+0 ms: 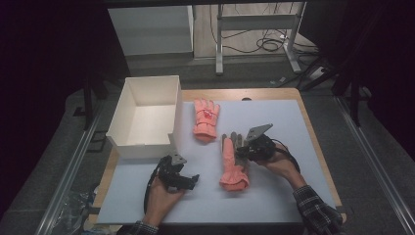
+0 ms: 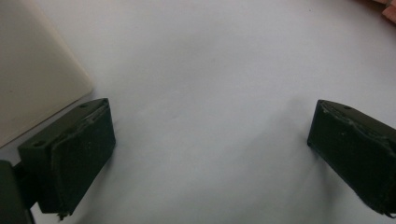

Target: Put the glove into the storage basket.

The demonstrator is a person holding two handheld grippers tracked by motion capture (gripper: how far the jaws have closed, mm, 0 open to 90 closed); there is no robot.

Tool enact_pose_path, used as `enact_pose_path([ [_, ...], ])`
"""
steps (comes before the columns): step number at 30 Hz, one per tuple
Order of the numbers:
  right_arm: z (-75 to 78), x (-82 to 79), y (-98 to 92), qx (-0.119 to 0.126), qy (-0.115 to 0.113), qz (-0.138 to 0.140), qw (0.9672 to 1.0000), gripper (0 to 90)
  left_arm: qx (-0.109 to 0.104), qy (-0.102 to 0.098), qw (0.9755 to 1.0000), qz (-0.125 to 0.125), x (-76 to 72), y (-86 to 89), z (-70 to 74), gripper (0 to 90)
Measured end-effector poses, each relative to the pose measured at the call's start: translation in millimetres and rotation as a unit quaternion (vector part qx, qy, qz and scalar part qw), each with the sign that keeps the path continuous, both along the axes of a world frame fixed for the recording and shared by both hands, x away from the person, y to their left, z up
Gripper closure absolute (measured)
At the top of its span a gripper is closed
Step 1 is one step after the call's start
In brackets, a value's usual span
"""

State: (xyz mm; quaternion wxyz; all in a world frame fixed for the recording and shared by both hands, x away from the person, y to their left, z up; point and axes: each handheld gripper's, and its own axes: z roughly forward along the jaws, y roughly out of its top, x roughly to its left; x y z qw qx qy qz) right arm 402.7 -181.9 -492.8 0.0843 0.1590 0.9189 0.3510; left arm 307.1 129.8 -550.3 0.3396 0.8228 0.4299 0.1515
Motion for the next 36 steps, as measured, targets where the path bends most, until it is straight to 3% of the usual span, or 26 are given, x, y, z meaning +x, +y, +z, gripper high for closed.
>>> enact_pose_path([
  [7, 17.6, 2.6, -6.5, 0.023, -0.031, -0.05, 0.998, 63.9, 0.002, 0.0, 1.0, -0.001, 0.1, 0.2, 0.2, 0.9],
  [11, 21.2, 7.9, -4.3, 0.039, -0.028, -0.073, 0.9962, 58.8, 0.002, 0.001, 1.0, -0.002, 0.1, 0.3, 0.3, 0.9],
  [15, 26.1, 19.7, 6.1, 0.063, -0.02, -0.105, 0.9922, 53.5, 0.002, 0.001, 1.0, -0.002, 0.1, 0.3, 0.3, 0.8],
  [25, 31.2, 41.4, 40.3, 0.071, -0.014, -0.126, 0.9894, 50.0, 0.002, 0.0, 1.0, -0.001, 0.2, 0.4, 0.1, 0.9],
  [36, 30.8, 77.1, 76.1, 0.072, -0.002, -0.138, 0.9878, 49.6, 0.003, 0.0, 1.0, -0.001, 0.2, 0.4, 0.2, 0.9],
])
